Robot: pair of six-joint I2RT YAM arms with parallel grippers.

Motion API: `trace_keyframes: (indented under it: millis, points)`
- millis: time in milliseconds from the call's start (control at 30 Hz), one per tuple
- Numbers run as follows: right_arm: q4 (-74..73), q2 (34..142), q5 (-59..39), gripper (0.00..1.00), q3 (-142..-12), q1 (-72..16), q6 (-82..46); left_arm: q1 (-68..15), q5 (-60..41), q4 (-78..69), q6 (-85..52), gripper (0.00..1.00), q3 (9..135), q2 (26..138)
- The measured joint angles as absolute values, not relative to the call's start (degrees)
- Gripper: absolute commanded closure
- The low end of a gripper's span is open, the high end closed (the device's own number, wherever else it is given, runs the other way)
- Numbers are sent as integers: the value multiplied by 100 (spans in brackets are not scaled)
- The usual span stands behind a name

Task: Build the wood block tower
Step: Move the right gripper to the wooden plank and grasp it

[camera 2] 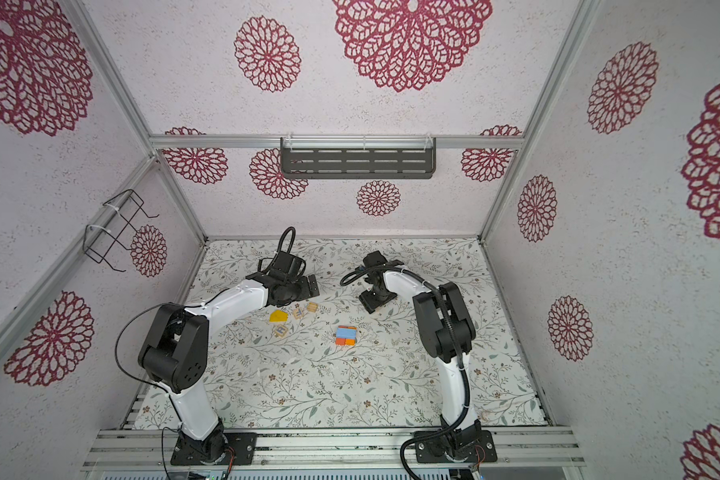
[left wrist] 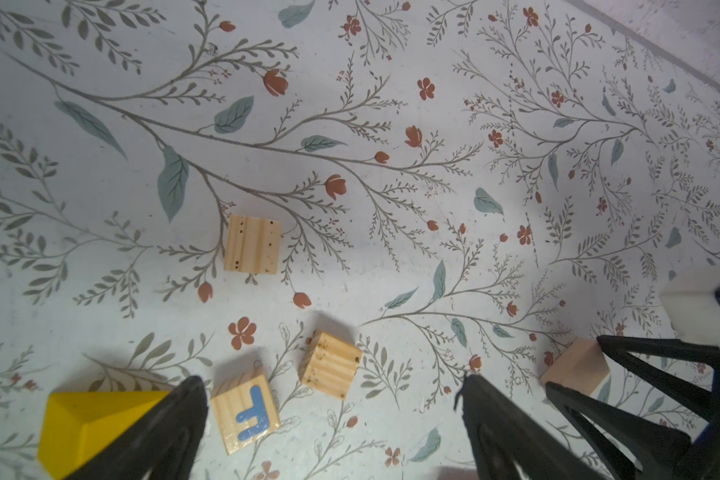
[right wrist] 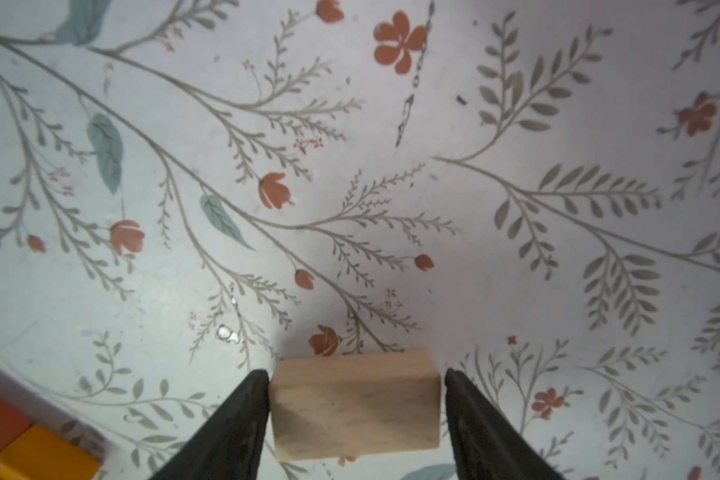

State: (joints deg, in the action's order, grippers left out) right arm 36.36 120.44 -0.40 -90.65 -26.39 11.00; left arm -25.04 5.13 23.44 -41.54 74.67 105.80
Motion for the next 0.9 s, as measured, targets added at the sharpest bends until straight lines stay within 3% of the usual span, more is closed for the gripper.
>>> trace_keyframes:
  millis: [133,300,467,900]
  points:
    - [3684,12066,-40,35,-9122,-2639,1096,-2504,493,2311,-4156,2,7505,10580]
    - [3763,12073,-36,24,-9129,-2639,1079,-2499,451,2311,-4163,2,7505,10580]
    - [3791,12077,-3,21,-9129,-2639,1050,-2495,429,2309,-4176,2,7502,10580]
    - [3913,12171,-3,41,-9129,-2639,976,-2495,351,2296,-4209,1,7446,10575]
